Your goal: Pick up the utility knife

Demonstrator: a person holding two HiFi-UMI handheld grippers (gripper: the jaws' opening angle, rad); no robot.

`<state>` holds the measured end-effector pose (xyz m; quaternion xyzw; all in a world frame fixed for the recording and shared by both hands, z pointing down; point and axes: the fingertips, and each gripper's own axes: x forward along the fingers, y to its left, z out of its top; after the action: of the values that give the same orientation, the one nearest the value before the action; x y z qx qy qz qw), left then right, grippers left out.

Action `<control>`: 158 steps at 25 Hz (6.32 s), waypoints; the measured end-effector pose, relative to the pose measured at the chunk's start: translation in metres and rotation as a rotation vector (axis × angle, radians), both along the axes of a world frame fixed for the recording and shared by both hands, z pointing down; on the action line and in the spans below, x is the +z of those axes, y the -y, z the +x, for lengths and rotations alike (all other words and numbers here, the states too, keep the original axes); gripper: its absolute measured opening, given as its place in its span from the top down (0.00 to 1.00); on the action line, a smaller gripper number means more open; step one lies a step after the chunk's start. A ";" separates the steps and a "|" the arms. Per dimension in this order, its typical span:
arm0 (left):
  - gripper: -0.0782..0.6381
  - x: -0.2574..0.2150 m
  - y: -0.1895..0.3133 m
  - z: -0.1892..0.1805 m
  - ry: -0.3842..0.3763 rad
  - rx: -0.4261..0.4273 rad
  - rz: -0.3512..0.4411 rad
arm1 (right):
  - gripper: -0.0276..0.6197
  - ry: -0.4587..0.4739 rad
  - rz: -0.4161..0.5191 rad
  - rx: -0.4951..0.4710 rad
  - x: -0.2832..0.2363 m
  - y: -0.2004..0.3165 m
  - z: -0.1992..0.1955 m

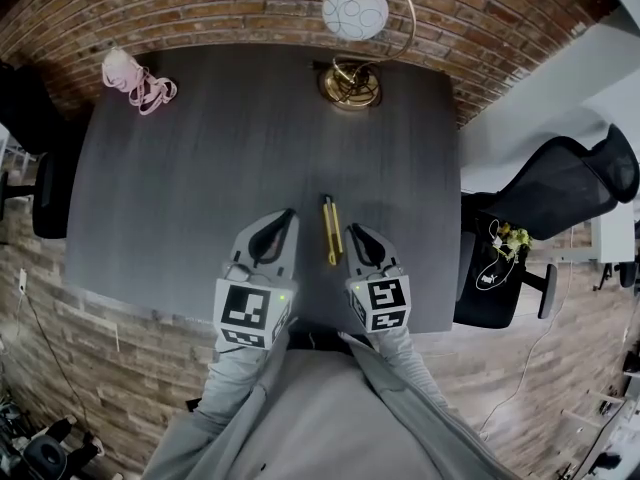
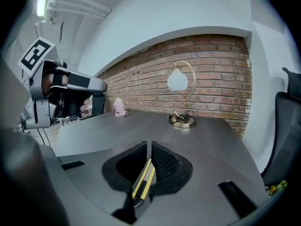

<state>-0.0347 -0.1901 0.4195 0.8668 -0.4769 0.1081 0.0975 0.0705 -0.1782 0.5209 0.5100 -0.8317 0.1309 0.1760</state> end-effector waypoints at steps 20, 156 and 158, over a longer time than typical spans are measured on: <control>0.87 0.036 -0.009 -0.003 0.001 -0.035 -0.063 | 0.64 -0.101 -0.190 -0.021 0.097 -0.005 -0.023; 0.87 -0.053 -0.005 -0.010 0.007 -0.060 0.136 | 0.75 0.134 0.379 0.146 -0.184 -0.019 0.089; 0.87 -0.052 -0.005 -0.010 0.006 -0.059 0.137 | 0.75 0.134 0.377 0.147 -0.183 -0.019 0.089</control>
<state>-0.0445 -0.1855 0.3671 0.8567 -0.5088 0.0749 0.0398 0.1596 -0.1597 0.3381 0.5833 -0.8119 0.0191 0.0119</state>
